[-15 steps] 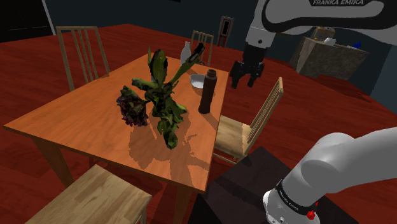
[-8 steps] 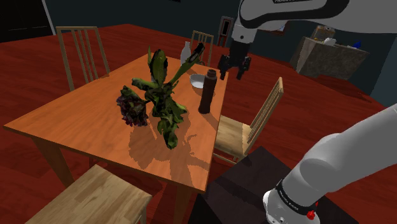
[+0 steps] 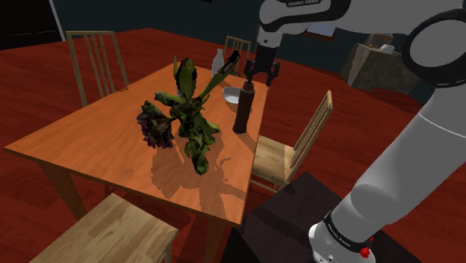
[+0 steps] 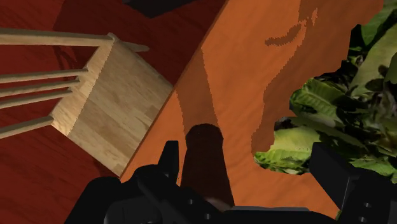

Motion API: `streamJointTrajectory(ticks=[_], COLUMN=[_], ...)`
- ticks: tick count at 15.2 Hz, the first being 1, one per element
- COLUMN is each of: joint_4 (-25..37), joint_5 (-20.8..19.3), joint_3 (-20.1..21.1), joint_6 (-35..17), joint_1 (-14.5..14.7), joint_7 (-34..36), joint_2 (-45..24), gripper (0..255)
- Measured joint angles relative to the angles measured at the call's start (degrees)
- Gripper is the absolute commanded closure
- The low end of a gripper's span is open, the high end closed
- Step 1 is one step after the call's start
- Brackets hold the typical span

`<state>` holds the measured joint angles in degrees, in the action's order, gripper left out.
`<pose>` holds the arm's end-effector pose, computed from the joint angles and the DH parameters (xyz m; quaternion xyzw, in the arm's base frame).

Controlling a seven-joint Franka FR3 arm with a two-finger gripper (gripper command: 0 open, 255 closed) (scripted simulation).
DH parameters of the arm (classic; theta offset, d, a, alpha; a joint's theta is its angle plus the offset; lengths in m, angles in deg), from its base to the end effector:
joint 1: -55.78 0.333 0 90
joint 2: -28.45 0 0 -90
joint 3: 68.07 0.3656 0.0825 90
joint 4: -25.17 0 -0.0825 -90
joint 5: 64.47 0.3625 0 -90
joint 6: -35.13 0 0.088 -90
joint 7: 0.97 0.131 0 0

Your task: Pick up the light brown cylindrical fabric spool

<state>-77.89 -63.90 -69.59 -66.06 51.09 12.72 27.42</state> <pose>0.5389 -0.0574 0.5536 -0.9844 0.1738 0.0255 0.0030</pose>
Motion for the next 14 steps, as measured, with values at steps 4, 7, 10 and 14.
streamJointTrajectory(ticks=[4, 7, 10, 14], joint_4=[11.6, 20.6, 32.0, 33.0], joint_5=[-0.1, 0.0, 0.4, 0.5], joint_3=[-0.8, -1.6, -2.2, -2.4], joint_6=[2.3, 4.4, 7.7, 6.5], joint_1=[-0.8, -1.6, -2.6, -2.9], joint_7=[1.5, 2.4, 3.2, 3.4], joint_2=[-9.6, -16.8, -25.0, -27.3], gripper=[0, 0, 0, 0])
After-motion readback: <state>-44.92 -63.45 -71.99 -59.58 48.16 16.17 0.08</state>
